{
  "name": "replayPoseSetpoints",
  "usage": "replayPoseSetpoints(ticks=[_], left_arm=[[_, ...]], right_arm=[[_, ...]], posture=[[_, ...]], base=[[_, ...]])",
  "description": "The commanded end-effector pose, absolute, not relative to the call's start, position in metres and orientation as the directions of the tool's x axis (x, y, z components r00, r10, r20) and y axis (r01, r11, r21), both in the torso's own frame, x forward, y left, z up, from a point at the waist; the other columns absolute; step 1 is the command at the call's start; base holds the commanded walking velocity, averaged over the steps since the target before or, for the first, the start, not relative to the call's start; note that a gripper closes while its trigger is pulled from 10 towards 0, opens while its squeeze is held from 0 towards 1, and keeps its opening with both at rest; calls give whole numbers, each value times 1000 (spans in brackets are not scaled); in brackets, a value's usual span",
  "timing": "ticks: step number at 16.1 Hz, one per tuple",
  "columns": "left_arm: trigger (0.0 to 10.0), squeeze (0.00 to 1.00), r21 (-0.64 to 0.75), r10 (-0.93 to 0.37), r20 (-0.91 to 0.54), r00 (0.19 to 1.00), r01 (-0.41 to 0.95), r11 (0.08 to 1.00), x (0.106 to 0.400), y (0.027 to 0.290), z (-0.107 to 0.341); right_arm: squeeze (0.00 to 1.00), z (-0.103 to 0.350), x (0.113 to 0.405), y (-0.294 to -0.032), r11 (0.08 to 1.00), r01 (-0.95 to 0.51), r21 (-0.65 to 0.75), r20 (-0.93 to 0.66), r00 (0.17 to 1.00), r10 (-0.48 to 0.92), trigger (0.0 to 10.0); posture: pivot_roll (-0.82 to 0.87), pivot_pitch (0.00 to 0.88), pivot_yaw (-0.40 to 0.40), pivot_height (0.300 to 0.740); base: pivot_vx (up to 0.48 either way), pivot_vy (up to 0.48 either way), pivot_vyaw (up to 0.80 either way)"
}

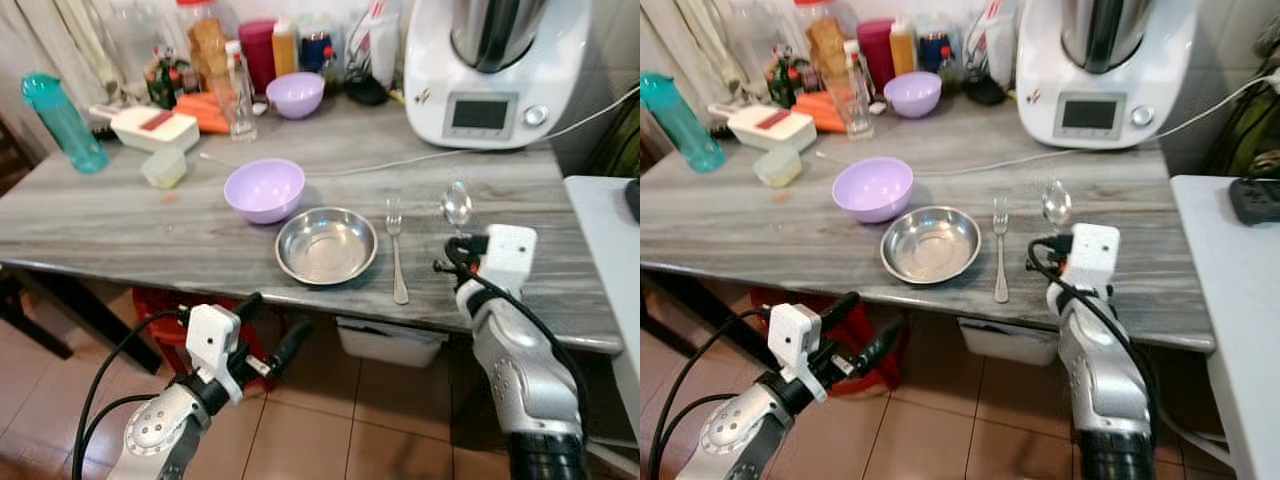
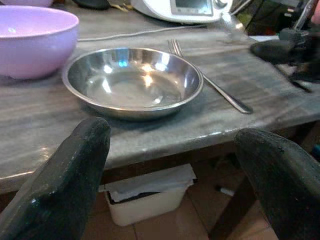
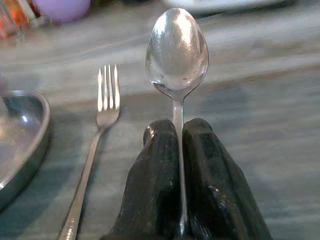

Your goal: Setting the table

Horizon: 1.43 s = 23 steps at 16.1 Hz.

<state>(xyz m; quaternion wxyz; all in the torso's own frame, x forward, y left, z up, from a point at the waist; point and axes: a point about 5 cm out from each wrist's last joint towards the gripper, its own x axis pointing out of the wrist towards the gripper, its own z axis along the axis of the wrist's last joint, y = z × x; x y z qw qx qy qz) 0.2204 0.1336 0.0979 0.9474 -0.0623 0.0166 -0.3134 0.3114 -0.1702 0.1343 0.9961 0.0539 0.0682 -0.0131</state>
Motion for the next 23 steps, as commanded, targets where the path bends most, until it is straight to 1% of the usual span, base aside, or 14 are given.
replayPoseSetpoints(ticks=[1, 3, 5, 8, 10, 11, 12, 13, 14, 16, 20, 23], left_arm=[[10000, 0, -123, -616, 2, 788, 611, 782, 218, 136, 101], [10000, 0, -127, -654, -7, 757, 648, 751, 213, 133, 102], [10000, 0, -124, -674, -7, 739, 668, 734, 210, 132, 103], [10000, 0, -128, -670, -1, 742, 665, 736, 212, 132, 105], [10000, 0, -129, -672, 0, 740, 666, 734, 212, 131, 105], [10000, 0, -132, -675, 0, 737, 670, 731, 212, 130, 105], [10000, 0, -134, -678, 1, 735, 672, 728, 212, 130, 105], [10000, 0, -145, -690, 9, 723, 684, 715, 210, 129, 106], [10000, 0, -159, -712, 22, 702, 706, 690, 209, 126, 107], [10000, 0, -168, -726, 30, 687, 720, 673, 207, 124, 109], [10000, 0, -164, -728, 33, 684, 722, 672, 211, 123, 109], [10000, 0, -135, -701, 46, 712, 700, 702, 219, 124, 110]], right_arm=[[0, 132, 317, -165, 992, 8, 126, -171, 985, 14, 10000], [0, 128, 329, -154, 990, -28, 135, -217, 975, 57, 10000], [0, 125, 334, -144, 989, -38, 143, -240, 968, 71, 10000], [0, 124, 338, -134, 986, -59, 156, -249, 964, 97, 10000], [0, 122, 339, -132, 988, -56, 146, -266, 960, 94, 10000], [506, 118, 338, -133, 989, -42, 144, -284, 955, 82, 10000], [867, 117, 338, -134, 989, -33, 142, -286, 955, 73, 10000], [1000, 115, 336, -136, 990, -24, 140, -291, 955, 64, 10000], [1000, 112, 336, -140, 992, -4, 129, -298, 954, 42, 10000], [1000, 112, 336, -142, 992, -1, 126, -299, 953, 39, 10000], [1000, 112, 337, -147, 992, 18, 123, -296, 955, 19, 10000], [1000, 117, 338, -152, 990, 41, 135, -276, 961, -2, 10000]], posture=[[-42, 160, 114, 740], [-36, 169, 115, 740], [-30, 164, 109, 740], [-29, 157, 104, 740], [-30, 155, 101, 740], [-30, 153, 97, 740], [-30, 153, 97, 740], [-30, 151, 99, 740], [-30, 149, 99, 740], [-34, 145, 101, 740], [-38, 127, 106, 740], [-38, 99, 104, 740]], base=[[0, 0, 0], [0, 0, 0], [0, 0, 0], [0, 0, 0], [0, 0, 0], [0, 0, 0], [0, 0, 0], [0, 0, 0], [0, 0, 0], [0, 0, 0], [0, 0, 0], [0, 0, 0]])
